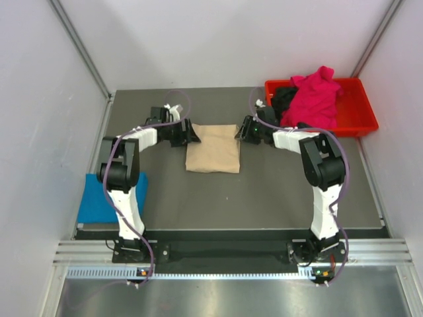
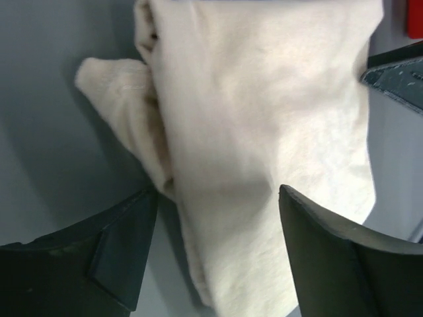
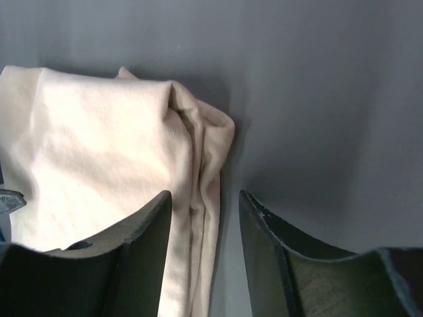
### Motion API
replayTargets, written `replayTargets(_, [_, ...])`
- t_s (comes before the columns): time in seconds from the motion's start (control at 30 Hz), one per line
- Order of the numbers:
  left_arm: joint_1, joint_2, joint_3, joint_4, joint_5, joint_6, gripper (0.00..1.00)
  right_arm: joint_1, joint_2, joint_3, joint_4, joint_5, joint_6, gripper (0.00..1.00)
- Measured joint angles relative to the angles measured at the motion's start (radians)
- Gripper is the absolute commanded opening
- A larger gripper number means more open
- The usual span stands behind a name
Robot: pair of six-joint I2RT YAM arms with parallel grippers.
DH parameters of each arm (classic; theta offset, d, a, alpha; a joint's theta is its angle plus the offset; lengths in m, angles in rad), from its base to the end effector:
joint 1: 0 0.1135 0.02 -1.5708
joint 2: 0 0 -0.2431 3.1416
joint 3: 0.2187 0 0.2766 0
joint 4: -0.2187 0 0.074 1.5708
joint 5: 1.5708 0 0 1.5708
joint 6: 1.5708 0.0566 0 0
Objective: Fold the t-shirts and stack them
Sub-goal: Neatly place the folded tshirt to the corner
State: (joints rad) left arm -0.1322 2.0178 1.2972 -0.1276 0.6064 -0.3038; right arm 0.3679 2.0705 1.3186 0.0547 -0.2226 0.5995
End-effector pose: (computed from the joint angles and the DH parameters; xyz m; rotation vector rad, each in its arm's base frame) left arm 0.4391 -0.0909 0.1093 0.0773 2.4227 -0.9320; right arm 0.4375 0.1820 0.1033 0.1504 2.3590 0.7461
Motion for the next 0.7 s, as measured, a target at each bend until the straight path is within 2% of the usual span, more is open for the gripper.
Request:
replayTargets(0.03, [-0.003, 0.004, 0.000, 0.006, 0.010, -0.008, 0.75, 0.000, -0.009, -0.011, -0.002, 0.002, -0.003, 0.46])
replayTargets(0.13, [-0.021, 0.017, 0.000, 0.011, 0.028, -0.035, 0.51, 0.000, -0.032, -0.039, -0.011, 0.005, -0.009, 0.47])
replayTargets(0.17, [-0.028, 0.026, 0.000, 0.014, 0.036, -0.045, 0.34, 0.000, -0.038, -0.046, -0.011, 0.005, -0.011, 0.47])
replayTargets(0.2, [-0.032, 0.040, 0.001, 0.019, 0.048, -0.058, 0.23, 0.000, -0.047, -0.055, -0.012, 0.007, -0.013, 0.47])
replayTargets(0.27, [-0.037, 0.065, 0.006, 0.022, 0.061, -0.070, 0.05, 0.000, -0.060, -0.065, -0.013, 0.010, -0.014, 0.47])
replayTargets(0.3, [-0.037, 0.071, 0.010, 0.023, 0.071, -0.075, 0.00, 0.000, -0.067, -0.069, -0.014, 0.012, -0.015, 0.47])
replayTargets(0.53, [-0.034, 0.069, 0.016, -0.002, 0.092, -0.024, 0.00, -0.001, -0.166, -0.130, -0.011, 0.019, -0.029, 0.47])
replayTargets(0.7, [-0.033, 0.007, 0.016, -0.180, 0.074, 0.189, 0.00, -0.005, -0.275, -0.204, -0.013, 0.029, -0.051, 0.47])
